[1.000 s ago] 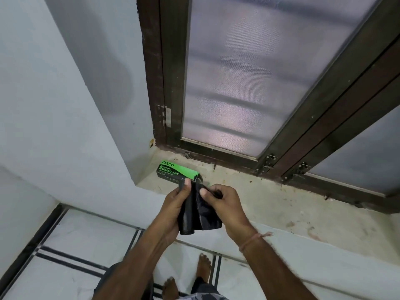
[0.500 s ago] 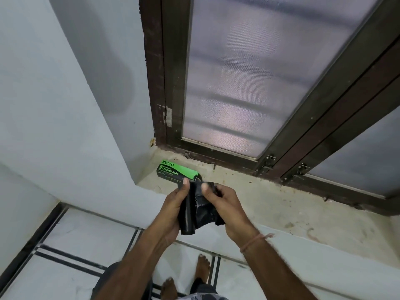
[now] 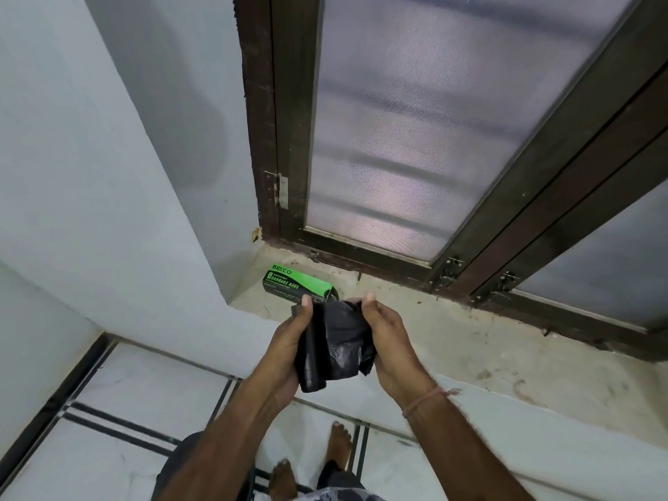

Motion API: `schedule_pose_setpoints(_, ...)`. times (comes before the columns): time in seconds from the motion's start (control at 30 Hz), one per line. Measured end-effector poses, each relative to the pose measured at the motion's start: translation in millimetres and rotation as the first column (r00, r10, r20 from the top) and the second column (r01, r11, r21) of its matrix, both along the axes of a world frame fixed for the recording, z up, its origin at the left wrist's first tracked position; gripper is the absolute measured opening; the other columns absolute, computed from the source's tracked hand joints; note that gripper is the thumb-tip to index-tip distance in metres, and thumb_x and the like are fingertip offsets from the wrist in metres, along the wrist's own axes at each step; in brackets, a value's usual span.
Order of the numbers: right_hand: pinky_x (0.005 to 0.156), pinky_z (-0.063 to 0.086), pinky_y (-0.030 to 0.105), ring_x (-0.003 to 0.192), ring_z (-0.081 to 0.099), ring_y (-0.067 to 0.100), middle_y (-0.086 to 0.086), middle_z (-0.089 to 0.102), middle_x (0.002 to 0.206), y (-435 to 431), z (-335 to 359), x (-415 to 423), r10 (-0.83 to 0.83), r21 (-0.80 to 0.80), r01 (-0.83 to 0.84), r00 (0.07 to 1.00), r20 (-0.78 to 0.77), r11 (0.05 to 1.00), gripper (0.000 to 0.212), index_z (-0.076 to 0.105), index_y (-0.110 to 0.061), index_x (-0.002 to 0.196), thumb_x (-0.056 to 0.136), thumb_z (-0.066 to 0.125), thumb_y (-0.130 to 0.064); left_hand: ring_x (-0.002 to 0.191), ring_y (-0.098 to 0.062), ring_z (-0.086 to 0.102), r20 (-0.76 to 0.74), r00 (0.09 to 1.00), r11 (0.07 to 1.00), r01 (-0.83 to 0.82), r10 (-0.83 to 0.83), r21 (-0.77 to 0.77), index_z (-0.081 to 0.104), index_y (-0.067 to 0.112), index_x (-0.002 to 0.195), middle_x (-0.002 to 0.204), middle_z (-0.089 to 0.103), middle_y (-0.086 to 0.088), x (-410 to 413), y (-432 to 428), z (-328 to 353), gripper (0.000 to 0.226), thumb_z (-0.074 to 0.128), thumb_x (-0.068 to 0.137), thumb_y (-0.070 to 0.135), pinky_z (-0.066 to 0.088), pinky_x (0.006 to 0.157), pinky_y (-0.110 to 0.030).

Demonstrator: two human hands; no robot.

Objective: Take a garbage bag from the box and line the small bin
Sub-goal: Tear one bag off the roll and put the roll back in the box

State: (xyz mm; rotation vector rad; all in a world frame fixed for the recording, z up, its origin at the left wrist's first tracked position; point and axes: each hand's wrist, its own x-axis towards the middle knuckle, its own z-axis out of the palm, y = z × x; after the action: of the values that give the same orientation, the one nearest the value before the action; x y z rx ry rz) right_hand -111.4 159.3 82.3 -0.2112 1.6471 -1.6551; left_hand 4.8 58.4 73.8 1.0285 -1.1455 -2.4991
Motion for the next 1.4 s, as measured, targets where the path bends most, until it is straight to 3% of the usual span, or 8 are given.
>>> schedule_pose_setpoints(0.07, 0.078, 0.061, 0.028, 0.090, 0.077, 0.021, 0.010, 0.081, 0.098, 3.3, 2.3, -0.2, 0.123, 0.015, -0.122, 0.990, -0.072, 0.992, 0.032, 0.076, -0.004, 0.108, 0.101, 0.064, -0.033, 0.119, -0.035, 0.071, 0.002, 1.000, 1.000, 0.004, -0.004, -0.009, 0.070, 0.010, 0.130, 0.126, 0.074, -0.017, 1.5, 0.4, 0.0, 0.060, 0.045, 0.103, 0.057, 0.052, 0.106, -0.050)
schedule_pose_setpoints(0.17, 0.061, 0.054, 0.020, 0.068, 0.071, 0.012, -0.002, 0.076, 0.074, 3.0, -1.1, 2.4, 0.128, 0.066, -0.121, 0.986, -0.107, 0.990, 0.014, 0.073, -0.007, 0.092, 0.099, 0.068, -0.018, 0.118, -0.036, 0.071, 0.001, 1.000, 1.000, -0.018, 0.018, 0.004, 0.071, 0.012, 0.129, 0.126, 0.074, -0.019, 2.3, -0.1, -0.1, 0.058, 0.047, 0.102, 0.056, 0.053, 0.105, -0.050)
schedule_pose_setpoints(0.4, 0.046, 0.045, 0.021, 0.071, 0.058, 0.024, 0.014, 0.068, 0.087, 1.4, -9.3, -0.7, -0.010, 0.129, 0.027, 0.991, -0.130, 0.991, 0.024, 0.068, -0.002, 0.111, 0.109, 0.051, -0.019, 0.111, -0.025, 0.075, 0.002, 1.000, 1.000, 0.007, -0.007, -0.021, 0.072, 0.019, 0.127, 0.123, 0.077, -0.010, 2.9, 2.0, 3.5, 0.055, 0.039, 0.105, 0.056, 0.061, 0.086, -0.034)
schedule_pose_setpoints(0.57, 0.058, 0.053, 0.023, 0.079, 0.072, 0.016, 0.007, 0.078, 0.093, 2.7, 1.3, 2.7, 0.077, 0.113, -0.074, 0.997, -0.019, 0.991, 0.038, 0.075, -0.012, 0.109, 0.104, 0.057, -0.045, 0.106, -0.026, 0.076, 0.006, 1.000, 0.999, 0.024, -0.024, -0.034, 0.076, 0.018, 0.120, 0.118, 0.078, -0.011, 4.7, 4.3, 2.6, 0.056, 0.038, 0.105, 0.056, 0.063, 0.079, -0.034)
schedule_pose_setpoints(0.83, 0.069, 0.056, 0.033, 0.083, 0.070, 0.021, 0.008, 0.075, 0.090, 3.0, -7.8, 3.3, 0.056, 0.137, -0.043, 0.994, -0.091, 0.990, 0.024, 0.070, -0.004, 0.103, 0.104, 0.061, -0.026, 0.112, -0.027, 0.074, 0.041, 0.999, 1.000, -0.011, 0.012, -0.021, 0.072, 0.015, 0.127, 0.122, 0.077, -0.011, 5.8, 2.5, 1.9, 0.057, 0.040, 0.104, 0.057, 0.058, 0.089, -0.036)
schedule_pose_setpoints(1.0, 0.050, 0.040, 0.024, 0.068, 0.057, 0.024, 0.011, 0.070, 0.086, -1.2, -6.1, 2.4, -0.006, 0.175, 0.014, 0.999, -0.047, 0.984, 0.028, 0.073, -0.011, 0.103, 0.110, 0.049, -0.025, 0.106, -0.025, 0.077, 0.031, 1.000, 1.000, -0.002, 0.002, 0.003, 0.073, 0.017, 0.123, 0.118, 0.079, -0.009, 5.6, 1.7, 4.4, 0.054, 0.041, 0.104, 0.056, 0.059, 0.085, -0.035)
schedule_pose_setpoints(1.17, 0.070, 0.055, 0.021, 0.080, 0.073, 0.013, 0.002, 0.077, 0.085, 2.8, 0.0, 4.3, 0.144, 0.052, -0.142, 0.989, -0.032, 0.989, 0.029, 0.077, -0.004, 0.102, 0.100, 0.067, -0.031, 0.110, -0.026, 0.075, 0.022, 1.000, 0.999, 0.011, -0.011, -0.034, 0.071, 0.012, 0.127, 0.121, 0.077, -0.013, 7.3, 1.4, 3.4, 0.055, 0.039, 0.107, 0.052, 0.062, 0.081, -0.029)
schedule_pose_setpoints(1.4, 0.059, 0.051, 0.034, 0.064, 0.065, 0.020, 0.010, 0.074, 0.079, 2.6, -9.7, 2.3, 0.100, 0.139, -0.086, 0.991, -0.094, 0.986, 0.025, 0.075, -0.004, 0.102, 0.102, 0.065, -0.026, 0.113, -0.037, 0.073, 0.028, 1.000, 1.000, -0.001, 0.001, -0.002, 0.072, 0.017, 0.128, 0.122, 0.076, -0.016, 7.3, 0.5, 2.0, 0.060, 0.038, 0.104, 0.060, 0.058, 0.095, -0.052)
